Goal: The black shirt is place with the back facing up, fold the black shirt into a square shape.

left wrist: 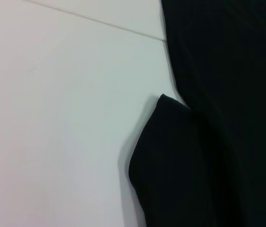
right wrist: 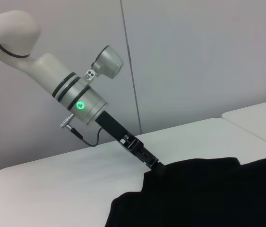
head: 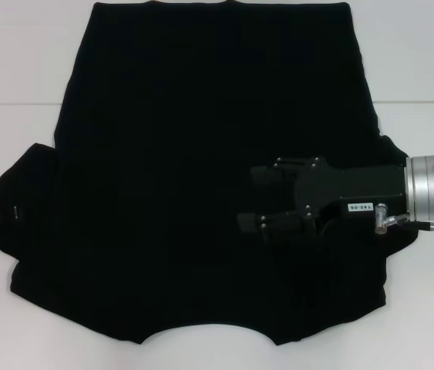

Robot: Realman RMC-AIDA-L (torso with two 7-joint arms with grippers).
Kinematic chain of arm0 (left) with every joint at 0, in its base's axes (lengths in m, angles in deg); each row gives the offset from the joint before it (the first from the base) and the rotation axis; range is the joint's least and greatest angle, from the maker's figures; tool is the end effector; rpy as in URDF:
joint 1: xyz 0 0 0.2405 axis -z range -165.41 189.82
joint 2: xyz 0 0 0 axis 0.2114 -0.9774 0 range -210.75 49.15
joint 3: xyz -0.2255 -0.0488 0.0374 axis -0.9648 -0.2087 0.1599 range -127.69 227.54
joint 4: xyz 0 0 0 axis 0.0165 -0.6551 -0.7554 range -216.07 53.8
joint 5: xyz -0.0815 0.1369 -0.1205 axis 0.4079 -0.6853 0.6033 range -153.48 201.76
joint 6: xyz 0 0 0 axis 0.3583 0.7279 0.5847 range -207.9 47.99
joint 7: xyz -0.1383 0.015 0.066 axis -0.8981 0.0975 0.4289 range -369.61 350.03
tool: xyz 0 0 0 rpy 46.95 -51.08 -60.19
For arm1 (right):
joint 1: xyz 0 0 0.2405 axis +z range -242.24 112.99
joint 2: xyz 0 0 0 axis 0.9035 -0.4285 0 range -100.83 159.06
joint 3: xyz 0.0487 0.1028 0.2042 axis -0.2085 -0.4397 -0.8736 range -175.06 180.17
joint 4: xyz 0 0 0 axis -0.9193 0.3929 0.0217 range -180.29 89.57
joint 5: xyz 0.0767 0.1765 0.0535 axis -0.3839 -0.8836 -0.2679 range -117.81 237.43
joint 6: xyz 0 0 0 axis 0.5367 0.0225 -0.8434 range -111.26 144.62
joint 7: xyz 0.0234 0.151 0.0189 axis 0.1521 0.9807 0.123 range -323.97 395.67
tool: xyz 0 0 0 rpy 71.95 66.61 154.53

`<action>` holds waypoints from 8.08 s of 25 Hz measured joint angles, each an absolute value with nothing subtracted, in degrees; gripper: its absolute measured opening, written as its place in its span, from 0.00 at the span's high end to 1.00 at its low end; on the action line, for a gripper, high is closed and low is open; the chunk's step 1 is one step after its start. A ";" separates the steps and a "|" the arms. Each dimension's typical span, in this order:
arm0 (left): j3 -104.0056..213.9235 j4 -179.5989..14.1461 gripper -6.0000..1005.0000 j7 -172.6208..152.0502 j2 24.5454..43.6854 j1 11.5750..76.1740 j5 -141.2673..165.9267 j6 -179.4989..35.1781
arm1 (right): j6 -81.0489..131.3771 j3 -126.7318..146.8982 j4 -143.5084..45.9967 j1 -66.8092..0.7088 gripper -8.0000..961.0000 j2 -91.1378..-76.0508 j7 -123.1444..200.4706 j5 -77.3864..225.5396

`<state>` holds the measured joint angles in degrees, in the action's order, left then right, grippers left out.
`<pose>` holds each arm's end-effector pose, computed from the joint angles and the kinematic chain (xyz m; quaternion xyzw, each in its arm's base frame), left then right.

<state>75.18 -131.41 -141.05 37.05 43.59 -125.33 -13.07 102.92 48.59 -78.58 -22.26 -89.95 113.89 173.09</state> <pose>-0.3436 0.3469 0.0804 -0.7151 -0.5996 -0.0707 0.3524 0.1682 0.3486 -0.0244 -0.9637 0.1213 0.2274 0.0702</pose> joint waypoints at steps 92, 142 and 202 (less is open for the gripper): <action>63.79 -132.32 1.00 -132.82 35.89 41.60 -117.97 -5.83 | 102.53 50.01 -79.22 -21.77 0.08 -90.40 116.76 171.51; 89.67 -124.59 0.87 -121.69 41.24 50.26 -109.45 -8.09 | 101.34 45.36 -79.38 -22.91 0.12 -88.00 122.82 170.91; 97.22 -116.48 0.07 -81.59 42.17 48.24 -94.43 7.18 | 78.37 46.50 -76.59 -21.92 0.18 -81.50 180.88 201.93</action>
<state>97.22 -116.48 -81.59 42.17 48.24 -94.43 7.18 78.37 46.50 -76.59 -21.92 -81.50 180.88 201.93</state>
